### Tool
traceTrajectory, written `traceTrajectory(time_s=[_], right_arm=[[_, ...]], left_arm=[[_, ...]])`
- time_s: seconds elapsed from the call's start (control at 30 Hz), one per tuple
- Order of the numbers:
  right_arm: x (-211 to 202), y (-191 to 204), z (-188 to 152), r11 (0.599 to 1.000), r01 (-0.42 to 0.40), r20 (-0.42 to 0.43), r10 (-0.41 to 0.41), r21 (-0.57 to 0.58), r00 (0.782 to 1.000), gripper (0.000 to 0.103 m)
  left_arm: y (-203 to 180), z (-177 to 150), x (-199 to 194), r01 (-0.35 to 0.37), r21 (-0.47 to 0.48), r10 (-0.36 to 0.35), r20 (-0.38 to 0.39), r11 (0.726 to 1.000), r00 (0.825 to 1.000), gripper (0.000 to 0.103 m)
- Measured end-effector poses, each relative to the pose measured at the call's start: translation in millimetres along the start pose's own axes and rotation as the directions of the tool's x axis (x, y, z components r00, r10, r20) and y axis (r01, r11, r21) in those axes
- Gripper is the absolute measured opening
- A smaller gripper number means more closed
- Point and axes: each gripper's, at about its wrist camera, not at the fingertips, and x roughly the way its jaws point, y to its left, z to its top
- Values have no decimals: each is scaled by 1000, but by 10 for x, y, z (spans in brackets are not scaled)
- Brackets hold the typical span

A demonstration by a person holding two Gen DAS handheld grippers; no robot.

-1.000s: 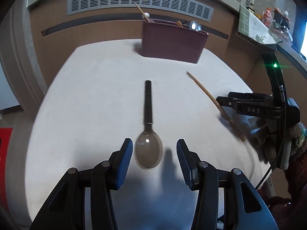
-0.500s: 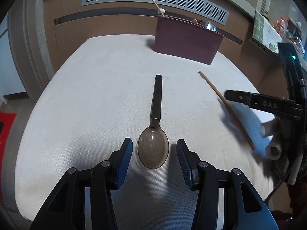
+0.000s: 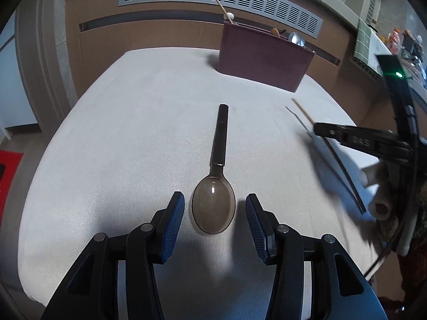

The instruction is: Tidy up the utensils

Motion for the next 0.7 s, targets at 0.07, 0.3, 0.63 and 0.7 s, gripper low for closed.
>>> traceTrajectory(time_s=[0.07,0.3,0.63,0.7], right_arm=[[-119,-65,-36,1000,13,21,-14,17,1000,5],[-451,-260,-141,997,38,81,-44,65,996,5],[-782,-537,-312,989,49,135,-68,142,988,5],[-866,-563,-311,987,51,158,-75,151,985,5]], left_arm=[[-26,36,38,-25,-6,25,3,1000,1000,48],[-138,45,105,-121,21,120,22,992,993,40],[-38,267,-470,-66,-5,66,192,998,979,34],[-91,357,-622,-72,25,64,249,997,966,34]])
